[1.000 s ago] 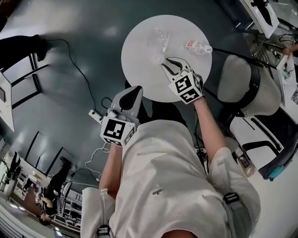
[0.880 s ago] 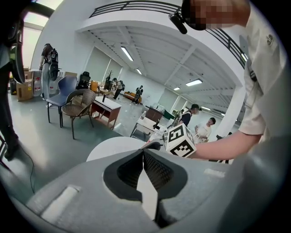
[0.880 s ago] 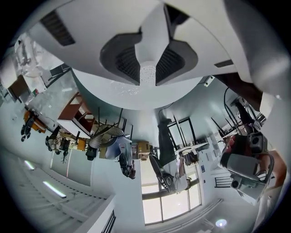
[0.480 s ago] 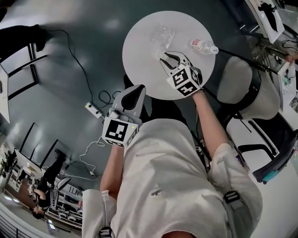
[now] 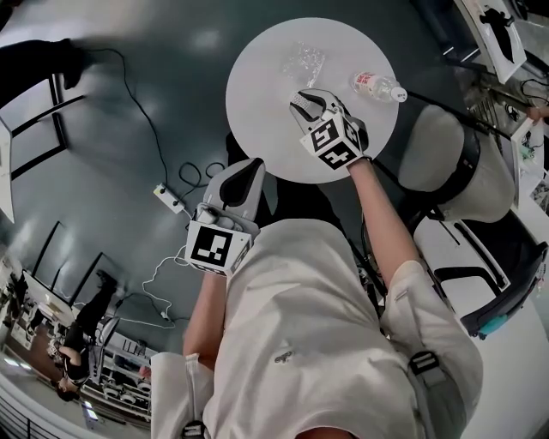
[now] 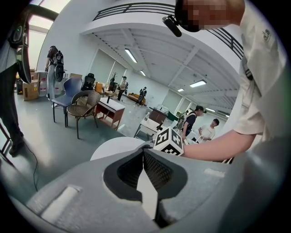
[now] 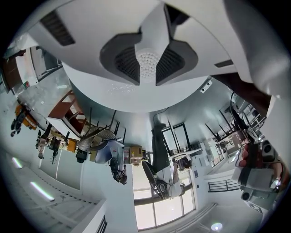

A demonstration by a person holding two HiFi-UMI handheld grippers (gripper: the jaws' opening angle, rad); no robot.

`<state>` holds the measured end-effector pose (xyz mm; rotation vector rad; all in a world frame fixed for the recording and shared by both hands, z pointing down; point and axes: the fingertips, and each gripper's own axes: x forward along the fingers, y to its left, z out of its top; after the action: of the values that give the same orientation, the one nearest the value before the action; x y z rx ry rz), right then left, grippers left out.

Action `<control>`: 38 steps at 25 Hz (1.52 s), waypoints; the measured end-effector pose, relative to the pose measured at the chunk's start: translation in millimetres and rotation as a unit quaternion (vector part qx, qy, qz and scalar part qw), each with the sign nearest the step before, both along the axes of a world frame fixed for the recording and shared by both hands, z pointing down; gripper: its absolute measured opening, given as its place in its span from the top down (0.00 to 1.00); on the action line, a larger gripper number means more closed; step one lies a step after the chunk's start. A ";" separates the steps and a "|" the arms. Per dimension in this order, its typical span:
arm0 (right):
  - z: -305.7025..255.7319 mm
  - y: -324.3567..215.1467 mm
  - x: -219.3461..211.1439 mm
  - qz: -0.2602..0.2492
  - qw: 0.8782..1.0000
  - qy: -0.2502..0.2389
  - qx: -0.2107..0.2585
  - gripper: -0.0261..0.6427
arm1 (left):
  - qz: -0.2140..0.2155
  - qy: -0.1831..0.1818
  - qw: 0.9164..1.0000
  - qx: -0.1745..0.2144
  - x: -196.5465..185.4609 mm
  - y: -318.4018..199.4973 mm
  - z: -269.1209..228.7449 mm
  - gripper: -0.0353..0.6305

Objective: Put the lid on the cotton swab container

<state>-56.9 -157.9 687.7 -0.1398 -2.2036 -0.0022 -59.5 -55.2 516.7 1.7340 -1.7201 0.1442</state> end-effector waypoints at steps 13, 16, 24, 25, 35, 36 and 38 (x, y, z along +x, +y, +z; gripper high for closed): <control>9.6 0.6 -6.2 -0.012 1.000 0.016 0.010 0.79 | -0.002 0.001 1.000 0.002 -9.1 1.2 0.3 0.93; 11.8 0.0 -4.2 -0.011 1.000 0.016 0.008 0.79 | -0.004 0.000 1.000 0.003 -8.6 1.1 0.5 0.93; 16.7 0.2 -4.7 -0.017 1.000 0.011 0.012 0.78 | -0.006 -0.001 1.000 0.004 -8.1 2.7 1.0 0.93; 16.7 0.4 -5.0 -0.017 1.000 0.006 0.014 0.78 | -0.006 -0.001 1.000 0.005 -7.6 2.9 1.1 0.93; 14.0 3.4 -1.8 -0.018 0.999 -0.018 0.024 0.80 | -0.009 -0.012 1.000 0.007 3.6 9.7 -5.0 0.93; 13.5 5.0 -2.3 -0.027 0.999 -0.016 0.029 0.81 | -0.009 -0.014 1.000 0.007 4.4 11.3 -5.4 0.93; 9.8 8.3 -4.2 -0.039 0.998 -0.017 0.035 0.86 | -0.010 -0.018 1.000 0.008 5.2 14.7 -6.9 0.93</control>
<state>-61.1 -149.6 697.4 -0.1886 -2.2283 -0.1265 -54.4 -40.5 509.8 1.7337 -1.7689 0.1537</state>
